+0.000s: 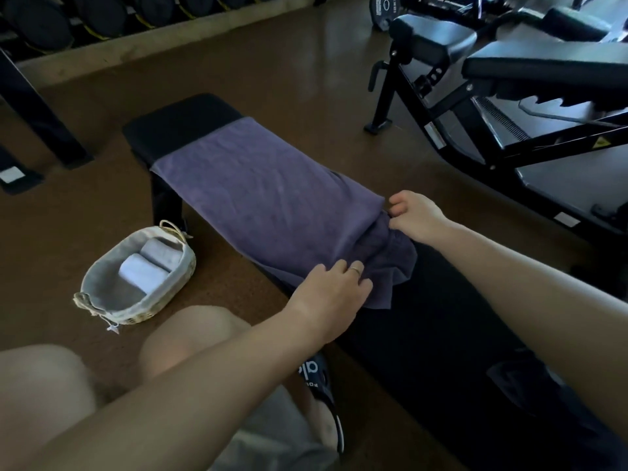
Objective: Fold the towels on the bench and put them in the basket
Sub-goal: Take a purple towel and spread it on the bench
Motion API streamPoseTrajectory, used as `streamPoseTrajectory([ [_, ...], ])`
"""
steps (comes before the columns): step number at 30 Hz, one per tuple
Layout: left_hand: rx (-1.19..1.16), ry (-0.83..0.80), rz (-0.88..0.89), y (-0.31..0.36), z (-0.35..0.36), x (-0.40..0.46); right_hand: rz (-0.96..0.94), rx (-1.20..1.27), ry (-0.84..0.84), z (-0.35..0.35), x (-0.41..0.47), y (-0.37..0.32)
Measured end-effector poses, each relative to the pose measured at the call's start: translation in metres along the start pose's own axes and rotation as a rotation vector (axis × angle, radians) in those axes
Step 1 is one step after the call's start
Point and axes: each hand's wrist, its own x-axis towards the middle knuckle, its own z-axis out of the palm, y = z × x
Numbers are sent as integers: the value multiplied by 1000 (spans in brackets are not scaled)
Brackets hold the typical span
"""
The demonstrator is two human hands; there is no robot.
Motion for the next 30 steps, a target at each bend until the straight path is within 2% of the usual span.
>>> streamPoseTrajectory([
  [3, -52, -71, -5, 6, -3, -3, -40, -23, 81, 5, -4, 4],
  [5, -165, -123, 19, 1, -12, -10, -31, -16, 44, 6, -6, 3],
  [7, -280, -220, 63, -8, -22, -20, 38, 30, -6, 3, -6, 0],
  [10, -284, -359, 86, -21, -32, -31, 198, 151, -105, 0, -10, -5],
  [14, -235, -265, 95, -13, -29, -36, 202, 148, -130, 2, -8, -7],
  [18, -49, -150, 174, 10, -15, -30, 215, 189, -124, 4, -12, -10],
  [21, 29, -68, 234, 20, -6, -25, 210, 268, -64, 1, -17, -9],
  [26, 9, -178, 243, 17, -5, -25, 147, 22, 156, -25, -21, 21],
  [30, -13, -208, 216, 13, -8, -27, 190, -119, 149, -38, -27, 62],
])
